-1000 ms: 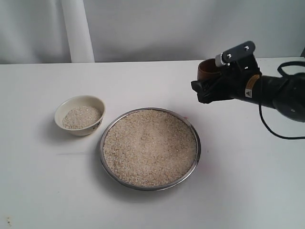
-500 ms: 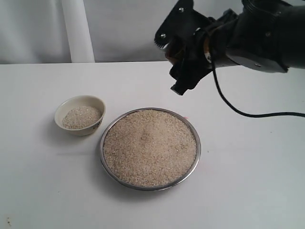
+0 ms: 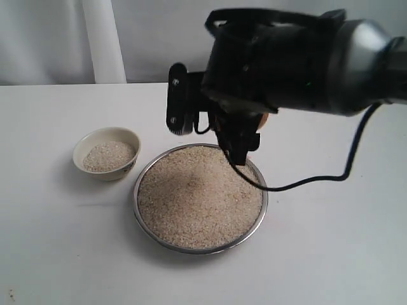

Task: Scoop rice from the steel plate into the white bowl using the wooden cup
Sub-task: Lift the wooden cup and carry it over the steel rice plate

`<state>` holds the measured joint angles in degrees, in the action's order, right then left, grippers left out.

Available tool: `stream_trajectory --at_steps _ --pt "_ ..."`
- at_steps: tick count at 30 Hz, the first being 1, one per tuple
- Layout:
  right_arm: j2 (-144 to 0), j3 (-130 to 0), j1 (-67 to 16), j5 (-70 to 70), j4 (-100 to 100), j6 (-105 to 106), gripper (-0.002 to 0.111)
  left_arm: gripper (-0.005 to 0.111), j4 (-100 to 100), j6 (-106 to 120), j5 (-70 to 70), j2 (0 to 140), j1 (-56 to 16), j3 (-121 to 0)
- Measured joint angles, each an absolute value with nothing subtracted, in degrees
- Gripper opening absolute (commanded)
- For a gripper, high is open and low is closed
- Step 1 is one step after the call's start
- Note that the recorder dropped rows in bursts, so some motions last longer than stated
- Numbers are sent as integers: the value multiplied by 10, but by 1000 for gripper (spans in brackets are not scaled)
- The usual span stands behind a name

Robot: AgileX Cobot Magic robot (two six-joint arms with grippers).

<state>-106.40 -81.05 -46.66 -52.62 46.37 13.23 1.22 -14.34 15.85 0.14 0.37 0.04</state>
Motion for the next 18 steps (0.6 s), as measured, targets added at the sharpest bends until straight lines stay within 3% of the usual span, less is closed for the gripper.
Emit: stream_trajectory --at_steps 18 --pt "-1226 -812 -546 -684 622 207 0 0 12 -143 159 1 4 0"
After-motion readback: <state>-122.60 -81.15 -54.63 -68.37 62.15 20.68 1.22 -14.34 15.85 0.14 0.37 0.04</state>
